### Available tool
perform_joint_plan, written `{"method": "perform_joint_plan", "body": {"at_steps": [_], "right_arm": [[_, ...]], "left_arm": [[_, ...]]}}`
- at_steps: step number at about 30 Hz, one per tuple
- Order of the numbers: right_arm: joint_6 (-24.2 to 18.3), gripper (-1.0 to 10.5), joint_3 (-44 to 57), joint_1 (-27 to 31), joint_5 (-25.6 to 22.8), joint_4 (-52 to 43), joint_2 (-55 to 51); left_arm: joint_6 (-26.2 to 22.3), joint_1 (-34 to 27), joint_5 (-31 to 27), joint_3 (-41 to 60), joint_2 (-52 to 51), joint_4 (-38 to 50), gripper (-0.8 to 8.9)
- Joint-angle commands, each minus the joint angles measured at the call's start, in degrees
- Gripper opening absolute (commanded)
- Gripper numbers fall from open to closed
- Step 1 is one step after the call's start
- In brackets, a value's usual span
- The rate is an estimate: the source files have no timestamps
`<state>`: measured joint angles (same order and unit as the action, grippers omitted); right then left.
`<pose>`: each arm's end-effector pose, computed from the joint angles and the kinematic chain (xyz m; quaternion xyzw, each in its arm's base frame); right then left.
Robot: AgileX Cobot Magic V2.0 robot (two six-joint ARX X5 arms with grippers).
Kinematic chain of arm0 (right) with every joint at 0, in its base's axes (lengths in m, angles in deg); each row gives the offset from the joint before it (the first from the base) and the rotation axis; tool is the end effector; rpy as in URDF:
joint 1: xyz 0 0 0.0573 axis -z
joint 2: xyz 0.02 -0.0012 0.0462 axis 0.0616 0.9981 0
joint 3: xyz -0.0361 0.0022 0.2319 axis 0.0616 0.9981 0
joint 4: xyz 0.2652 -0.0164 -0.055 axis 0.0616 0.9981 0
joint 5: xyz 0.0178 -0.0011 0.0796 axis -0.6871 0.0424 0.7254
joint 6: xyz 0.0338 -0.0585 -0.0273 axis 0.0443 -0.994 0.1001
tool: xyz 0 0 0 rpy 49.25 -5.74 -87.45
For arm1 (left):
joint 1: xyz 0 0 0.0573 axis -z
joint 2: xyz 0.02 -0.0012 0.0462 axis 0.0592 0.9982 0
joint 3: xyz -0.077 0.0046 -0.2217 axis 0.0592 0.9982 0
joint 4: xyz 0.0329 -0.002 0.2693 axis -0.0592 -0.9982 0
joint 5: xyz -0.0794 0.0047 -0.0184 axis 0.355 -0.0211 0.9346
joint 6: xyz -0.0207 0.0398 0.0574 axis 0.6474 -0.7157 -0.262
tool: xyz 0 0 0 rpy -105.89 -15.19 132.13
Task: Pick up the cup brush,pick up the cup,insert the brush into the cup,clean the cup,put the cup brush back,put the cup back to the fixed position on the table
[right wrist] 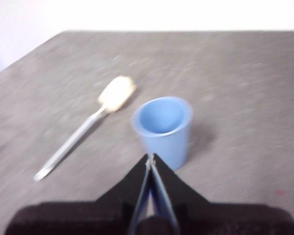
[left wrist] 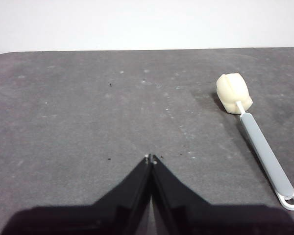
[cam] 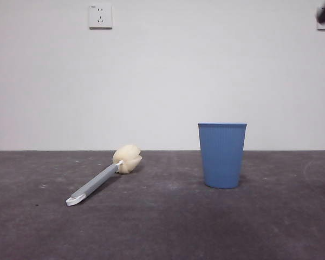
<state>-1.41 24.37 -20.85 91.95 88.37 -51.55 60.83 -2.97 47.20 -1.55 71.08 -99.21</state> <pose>0.1834 0.0678 0.2542 0.0295 0.1629 0.2295 0.9591 0.1719 -0.0059 0.1472 -0.0131 0.0838 -0.0434 0.9955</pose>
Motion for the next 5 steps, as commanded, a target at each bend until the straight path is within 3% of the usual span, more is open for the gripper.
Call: {"method": "perform_joint_plan", "body": {"at_steps": [1, 5], "right_arm": [[-1.31, 0.0, 6.86, 7.5, 2.64, -6.36, -3.93], [-1.81, 0.0, 13.86, 13.88, 2.82, -9.73, -10.88]], "left_arm": [[0.35, -0.15, -0.07, 0.76, -0.13, 0.13, -0.03], [0.35, -0.15, -0.07, 0.76, -0.13, 0.13, -0.03]]}}
